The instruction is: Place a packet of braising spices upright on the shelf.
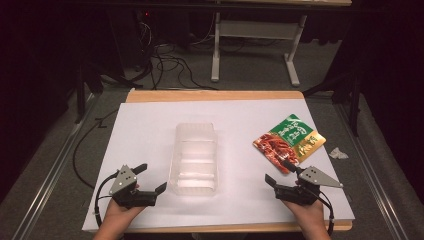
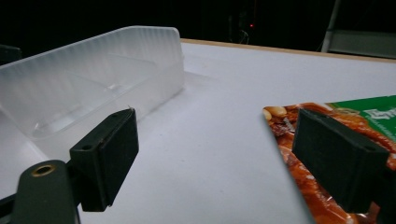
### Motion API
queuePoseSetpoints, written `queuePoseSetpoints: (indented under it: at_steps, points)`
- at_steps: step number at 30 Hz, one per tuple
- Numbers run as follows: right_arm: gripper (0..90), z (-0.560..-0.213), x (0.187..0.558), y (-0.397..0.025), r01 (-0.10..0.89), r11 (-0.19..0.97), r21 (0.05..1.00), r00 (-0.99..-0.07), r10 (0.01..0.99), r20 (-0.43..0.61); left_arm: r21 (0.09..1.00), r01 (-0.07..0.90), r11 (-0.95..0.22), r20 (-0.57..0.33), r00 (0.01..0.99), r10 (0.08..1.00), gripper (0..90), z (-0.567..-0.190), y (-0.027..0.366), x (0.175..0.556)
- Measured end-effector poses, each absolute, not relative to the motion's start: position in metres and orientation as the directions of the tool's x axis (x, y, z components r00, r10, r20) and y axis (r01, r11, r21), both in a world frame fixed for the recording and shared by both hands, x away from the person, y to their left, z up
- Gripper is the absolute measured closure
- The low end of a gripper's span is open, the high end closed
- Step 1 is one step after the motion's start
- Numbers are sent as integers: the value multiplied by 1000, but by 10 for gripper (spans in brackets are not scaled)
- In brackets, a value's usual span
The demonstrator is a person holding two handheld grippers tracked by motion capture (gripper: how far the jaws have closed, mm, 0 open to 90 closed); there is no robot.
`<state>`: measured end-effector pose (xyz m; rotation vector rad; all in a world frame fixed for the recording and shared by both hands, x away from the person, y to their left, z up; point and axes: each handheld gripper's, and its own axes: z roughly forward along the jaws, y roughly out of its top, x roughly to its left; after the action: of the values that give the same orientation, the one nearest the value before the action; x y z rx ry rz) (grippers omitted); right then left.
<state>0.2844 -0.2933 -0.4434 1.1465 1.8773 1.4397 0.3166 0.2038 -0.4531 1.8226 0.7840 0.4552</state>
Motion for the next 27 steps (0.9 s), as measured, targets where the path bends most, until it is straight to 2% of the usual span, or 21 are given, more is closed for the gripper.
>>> queuePoseSetpoints:
  at_steps: [9,23,27]
  points:
    - [170,-447,287,-308,349,48,936,-484,865,136,921,308,-239,-58,714,698,55,-455,201,318]
    - [200,-451,291,-313,377,49,925,-463,875,142,915,313,-256,-55,722,689,55,-457,199,319]
    - [244,-456,297,-323,433,8,901,-418,887,194,913,314,-260,-54,725,687,56,-457,199,319]
